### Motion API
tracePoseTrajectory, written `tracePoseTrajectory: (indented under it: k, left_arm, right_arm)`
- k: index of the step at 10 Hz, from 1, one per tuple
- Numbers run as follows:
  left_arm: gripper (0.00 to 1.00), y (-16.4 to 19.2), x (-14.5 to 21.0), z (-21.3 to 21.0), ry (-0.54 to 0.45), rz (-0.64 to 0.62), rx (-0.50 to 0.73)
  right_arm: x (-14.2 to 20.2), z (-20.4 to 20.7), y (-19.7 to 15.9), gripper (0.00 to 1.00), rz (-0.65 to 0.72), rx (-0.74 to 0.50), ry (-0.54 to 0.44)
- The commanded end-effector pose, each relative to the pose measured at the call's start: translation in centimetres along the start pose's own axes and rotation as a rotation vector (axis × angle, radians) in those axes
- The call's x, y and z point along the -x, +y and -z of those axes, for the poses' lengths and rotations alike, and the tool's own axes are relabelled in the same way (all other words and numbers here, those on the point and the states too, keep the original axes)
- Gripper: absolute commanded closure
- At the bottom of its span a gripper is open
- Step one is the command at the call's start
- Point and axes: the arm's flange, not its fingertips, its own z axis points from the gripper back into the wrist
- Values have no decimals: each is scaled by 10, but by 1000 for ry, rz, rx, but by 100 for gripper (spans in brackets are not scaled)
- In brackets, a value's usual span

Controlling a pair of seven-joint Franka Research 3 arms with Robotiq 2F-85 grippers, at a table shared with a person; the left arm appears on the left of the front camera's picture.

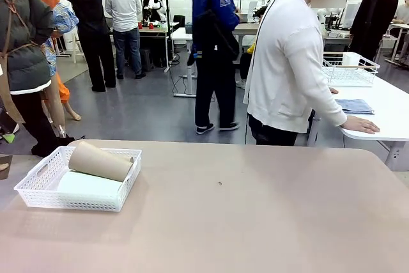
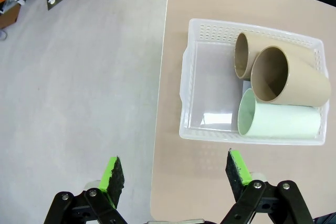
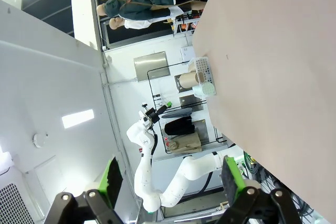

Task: Clean and organize the cups into the basket.
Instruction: Move the Organizing basket back to the left side of the table.

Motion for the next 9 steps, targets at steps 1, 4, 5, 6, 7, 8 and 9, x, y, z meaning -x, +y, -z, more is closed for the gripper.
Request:
tracePoseTrajectory:
  k: [1,4,5,6,7,8,9]
  left_arm:
    - [0,-1,-1,-1,-11,3,8]
    - [0,20,-6,-17,47,-16,176]
    - [0,46,-9,-41,150,4,446]
    - [0,79,-8,-68,228,48,752]
    - [0,109,-8,-85,243,56,939]
    - [0,137,-13,-84,220,-3,992]
    - [0,168,-21,-68,241,-72,1072]
  right_arm:
    - [0,1,-1,0,-1,-10,-13]
    - [0,1,-1,0,-1,-10,-13]
    - [0,1,-1,0,-1,-10,-13]
    - [0,1,-1,0,-1,-10,-13]
    - [0,1,-1,0,-1,-10,-13]
    - [0,1,-1,0,-1,-10,-13]
    - [0,1,-1,0,-1,-10,-13]
